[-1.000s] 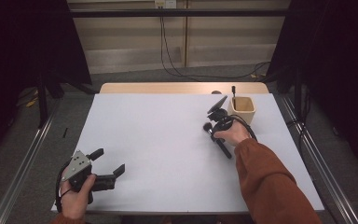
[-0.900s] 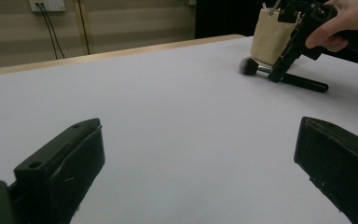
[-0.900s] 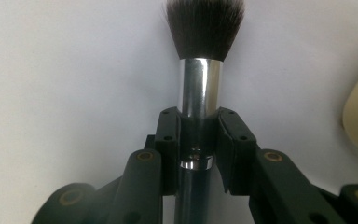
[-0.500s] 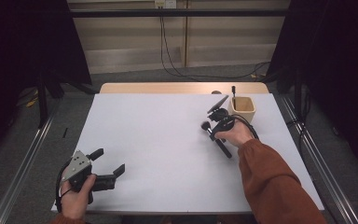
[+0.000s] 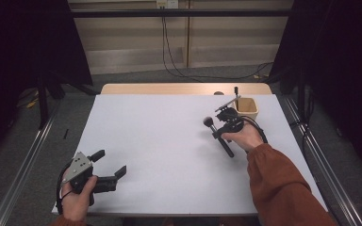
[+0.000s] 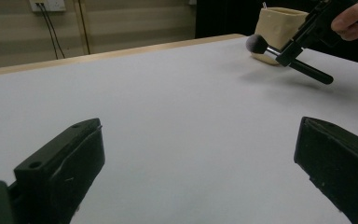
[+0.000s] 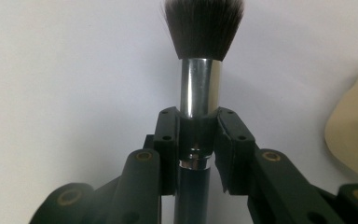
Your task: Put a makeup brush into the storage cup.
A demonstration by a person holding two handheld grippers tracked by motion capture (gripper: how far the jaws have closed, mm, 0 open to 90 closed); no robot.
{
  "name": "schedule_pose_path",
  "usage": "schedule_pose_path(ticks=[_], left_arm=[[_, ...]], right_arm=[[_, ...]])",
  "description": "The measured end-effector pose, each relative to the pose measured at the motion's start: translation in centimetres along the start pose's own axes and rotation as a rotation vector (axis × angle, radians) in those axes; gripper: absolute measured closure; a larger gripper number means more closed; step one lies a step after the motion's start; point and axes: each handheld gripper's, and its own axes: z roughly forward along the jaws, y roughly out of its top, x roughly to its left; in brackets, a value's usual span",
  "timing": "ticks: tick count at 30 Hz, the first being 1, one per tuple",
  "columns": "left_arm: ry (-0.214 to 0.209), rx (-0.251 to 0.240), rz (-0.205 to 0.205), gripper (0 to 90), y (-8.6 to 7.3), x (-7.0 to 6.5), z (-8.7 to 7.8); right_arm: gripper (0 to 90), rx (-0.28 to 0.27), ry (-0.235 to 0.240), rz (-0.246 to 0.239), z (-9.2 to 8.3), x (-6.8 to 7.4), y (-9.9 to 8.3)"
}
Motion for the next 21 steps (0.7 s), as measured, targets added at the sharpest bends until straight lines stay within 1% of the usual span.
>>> schedule_pose_path(ticks=[1,2,4,5,6,7,10,15,21], left_arm=[[0.000,0.001,0.001,1.8,0.0,0.0,0.0],[0.000,-0.001,0.000,1.8,0.0,0.0,0.0],[0.001,-0.001,-0.003,1.9,0.0,0.0,0.0],[0.002,-0.001,-0.005,1.8,0.0,0.0,0.0],[0.001,-0.001,-0.004,1.8,0.0,0.0,0.0],[0.000,-0.001,-0.001,1.9,0.0,0.0,0.0],[0.000,0.000,0.000,1.8,0.0,0.0,0.0],[0.001,-0.001,-0.001,1.8,0.0,0.0,0.0],[0.002,0.000,-0.002,1.8,0.0,0.0,0.0]], right_arm=[[72.7,-0.013,0.002,0.007,-0.1,0.0,-0.1],[72.7,-0.028,0.009,0.001,-0.2,-0.1,-0.2],[72.7,-0.060,0.028,0.004,-0.5,-0.2,-0.3],[72.7,-0.071,0.038,0.003,-0.7,-0.3,-0.4],[72.7,-0.084,0.067,0.020,-0.9,-0.4,-0.4],[72.7,-0.093,0.079,0.024,-1.1,-0.4,-0.4],[72.7,-0.128,0.100,0.018,-1.6,-0.4,-0.6],[72.7,-0.196,0.114,0.014,-2.0,-0.4,-1.2],[72.7,-0.281,0.111,0.020,-2.1,-1.1,-2.2]])
